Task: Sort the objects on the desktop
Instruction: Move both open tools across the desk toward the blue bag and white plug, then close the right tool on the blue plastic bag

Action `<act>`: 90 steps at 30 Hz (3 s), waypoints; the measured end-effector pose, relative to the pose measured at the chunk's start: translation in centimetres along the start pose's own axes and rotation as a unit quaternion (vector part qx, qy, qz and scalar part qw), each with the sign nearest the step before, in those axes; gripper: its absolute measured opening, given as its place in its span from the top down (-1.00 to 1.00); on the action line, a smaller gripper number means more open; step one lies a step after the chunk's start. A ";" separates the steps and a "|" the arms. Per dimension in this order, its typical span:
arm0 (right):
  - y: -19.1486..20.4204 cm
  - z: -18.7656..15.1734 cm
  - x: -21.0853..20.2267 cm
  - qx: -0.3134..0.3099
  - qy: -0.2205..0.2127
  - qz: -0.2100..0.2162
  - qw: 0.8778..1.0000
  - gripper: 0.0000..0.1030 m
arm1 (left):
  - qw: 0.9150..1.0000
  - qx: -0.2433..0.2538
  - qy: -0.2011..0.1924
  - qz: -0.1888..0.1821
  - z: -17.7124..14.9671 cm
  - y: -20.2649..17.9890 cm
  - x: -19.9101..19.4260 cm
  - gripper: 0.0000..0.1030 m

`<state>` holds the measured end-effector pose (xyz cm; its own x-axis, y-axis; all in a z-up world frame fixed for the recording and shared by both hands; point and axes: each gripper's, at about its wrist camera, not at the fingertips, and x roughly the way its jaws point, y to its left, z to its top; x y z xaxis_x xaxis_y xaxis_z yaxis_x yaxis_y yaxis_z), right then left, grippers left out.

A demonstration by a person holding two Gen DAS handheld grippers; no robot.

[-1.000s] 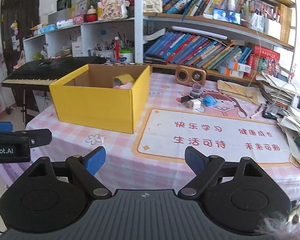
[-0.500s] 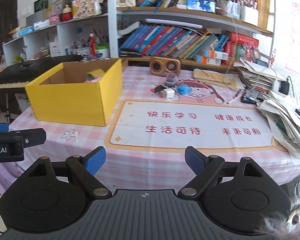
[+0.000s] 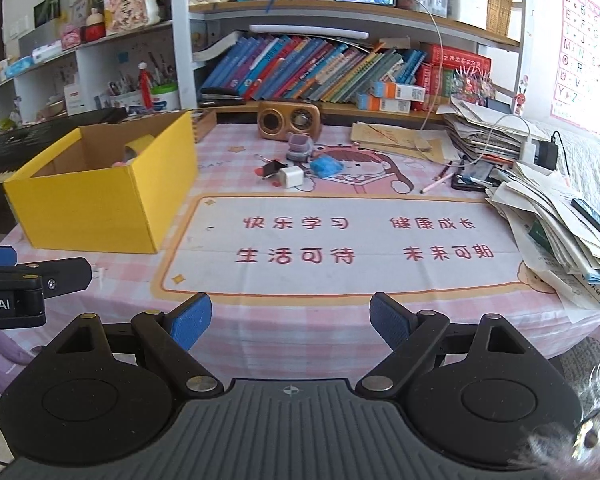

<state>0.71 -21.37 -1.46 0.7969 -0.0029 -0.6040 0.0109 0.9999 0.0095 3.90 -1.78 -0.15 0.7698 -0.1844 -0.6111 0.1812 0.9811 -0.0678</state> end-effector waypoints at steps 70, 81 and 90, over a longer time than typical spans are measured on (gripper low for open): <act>-11.4 16.8 29.8 -0.099 0.035 0.137 0.985 -0.41 | 0.995 -0.028 0.032 0.088 11.4 -10.4 20.0 -0.90; -9.7 17.3 34.5 -0.129 0.053 0.159 0.977 -0.34 | 0.994 -0.033 0.044 0.096 12.0 -10.1 21.4 -0.90; -9.4 16.9 35.9 -0.121 0.063 0.166 0.977 -0.14 | 0.994 -0.032 0.042 0.094 12.6 -10.1 22.1 -0.90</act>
<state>39.39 -31.12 -9.74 0.6511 0.3079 -0.6937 -0.3908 0.9196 0.0413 26.84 -16.55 -3.04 0.7326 0.0053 -0.6807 -0.0029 1.0000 0.0046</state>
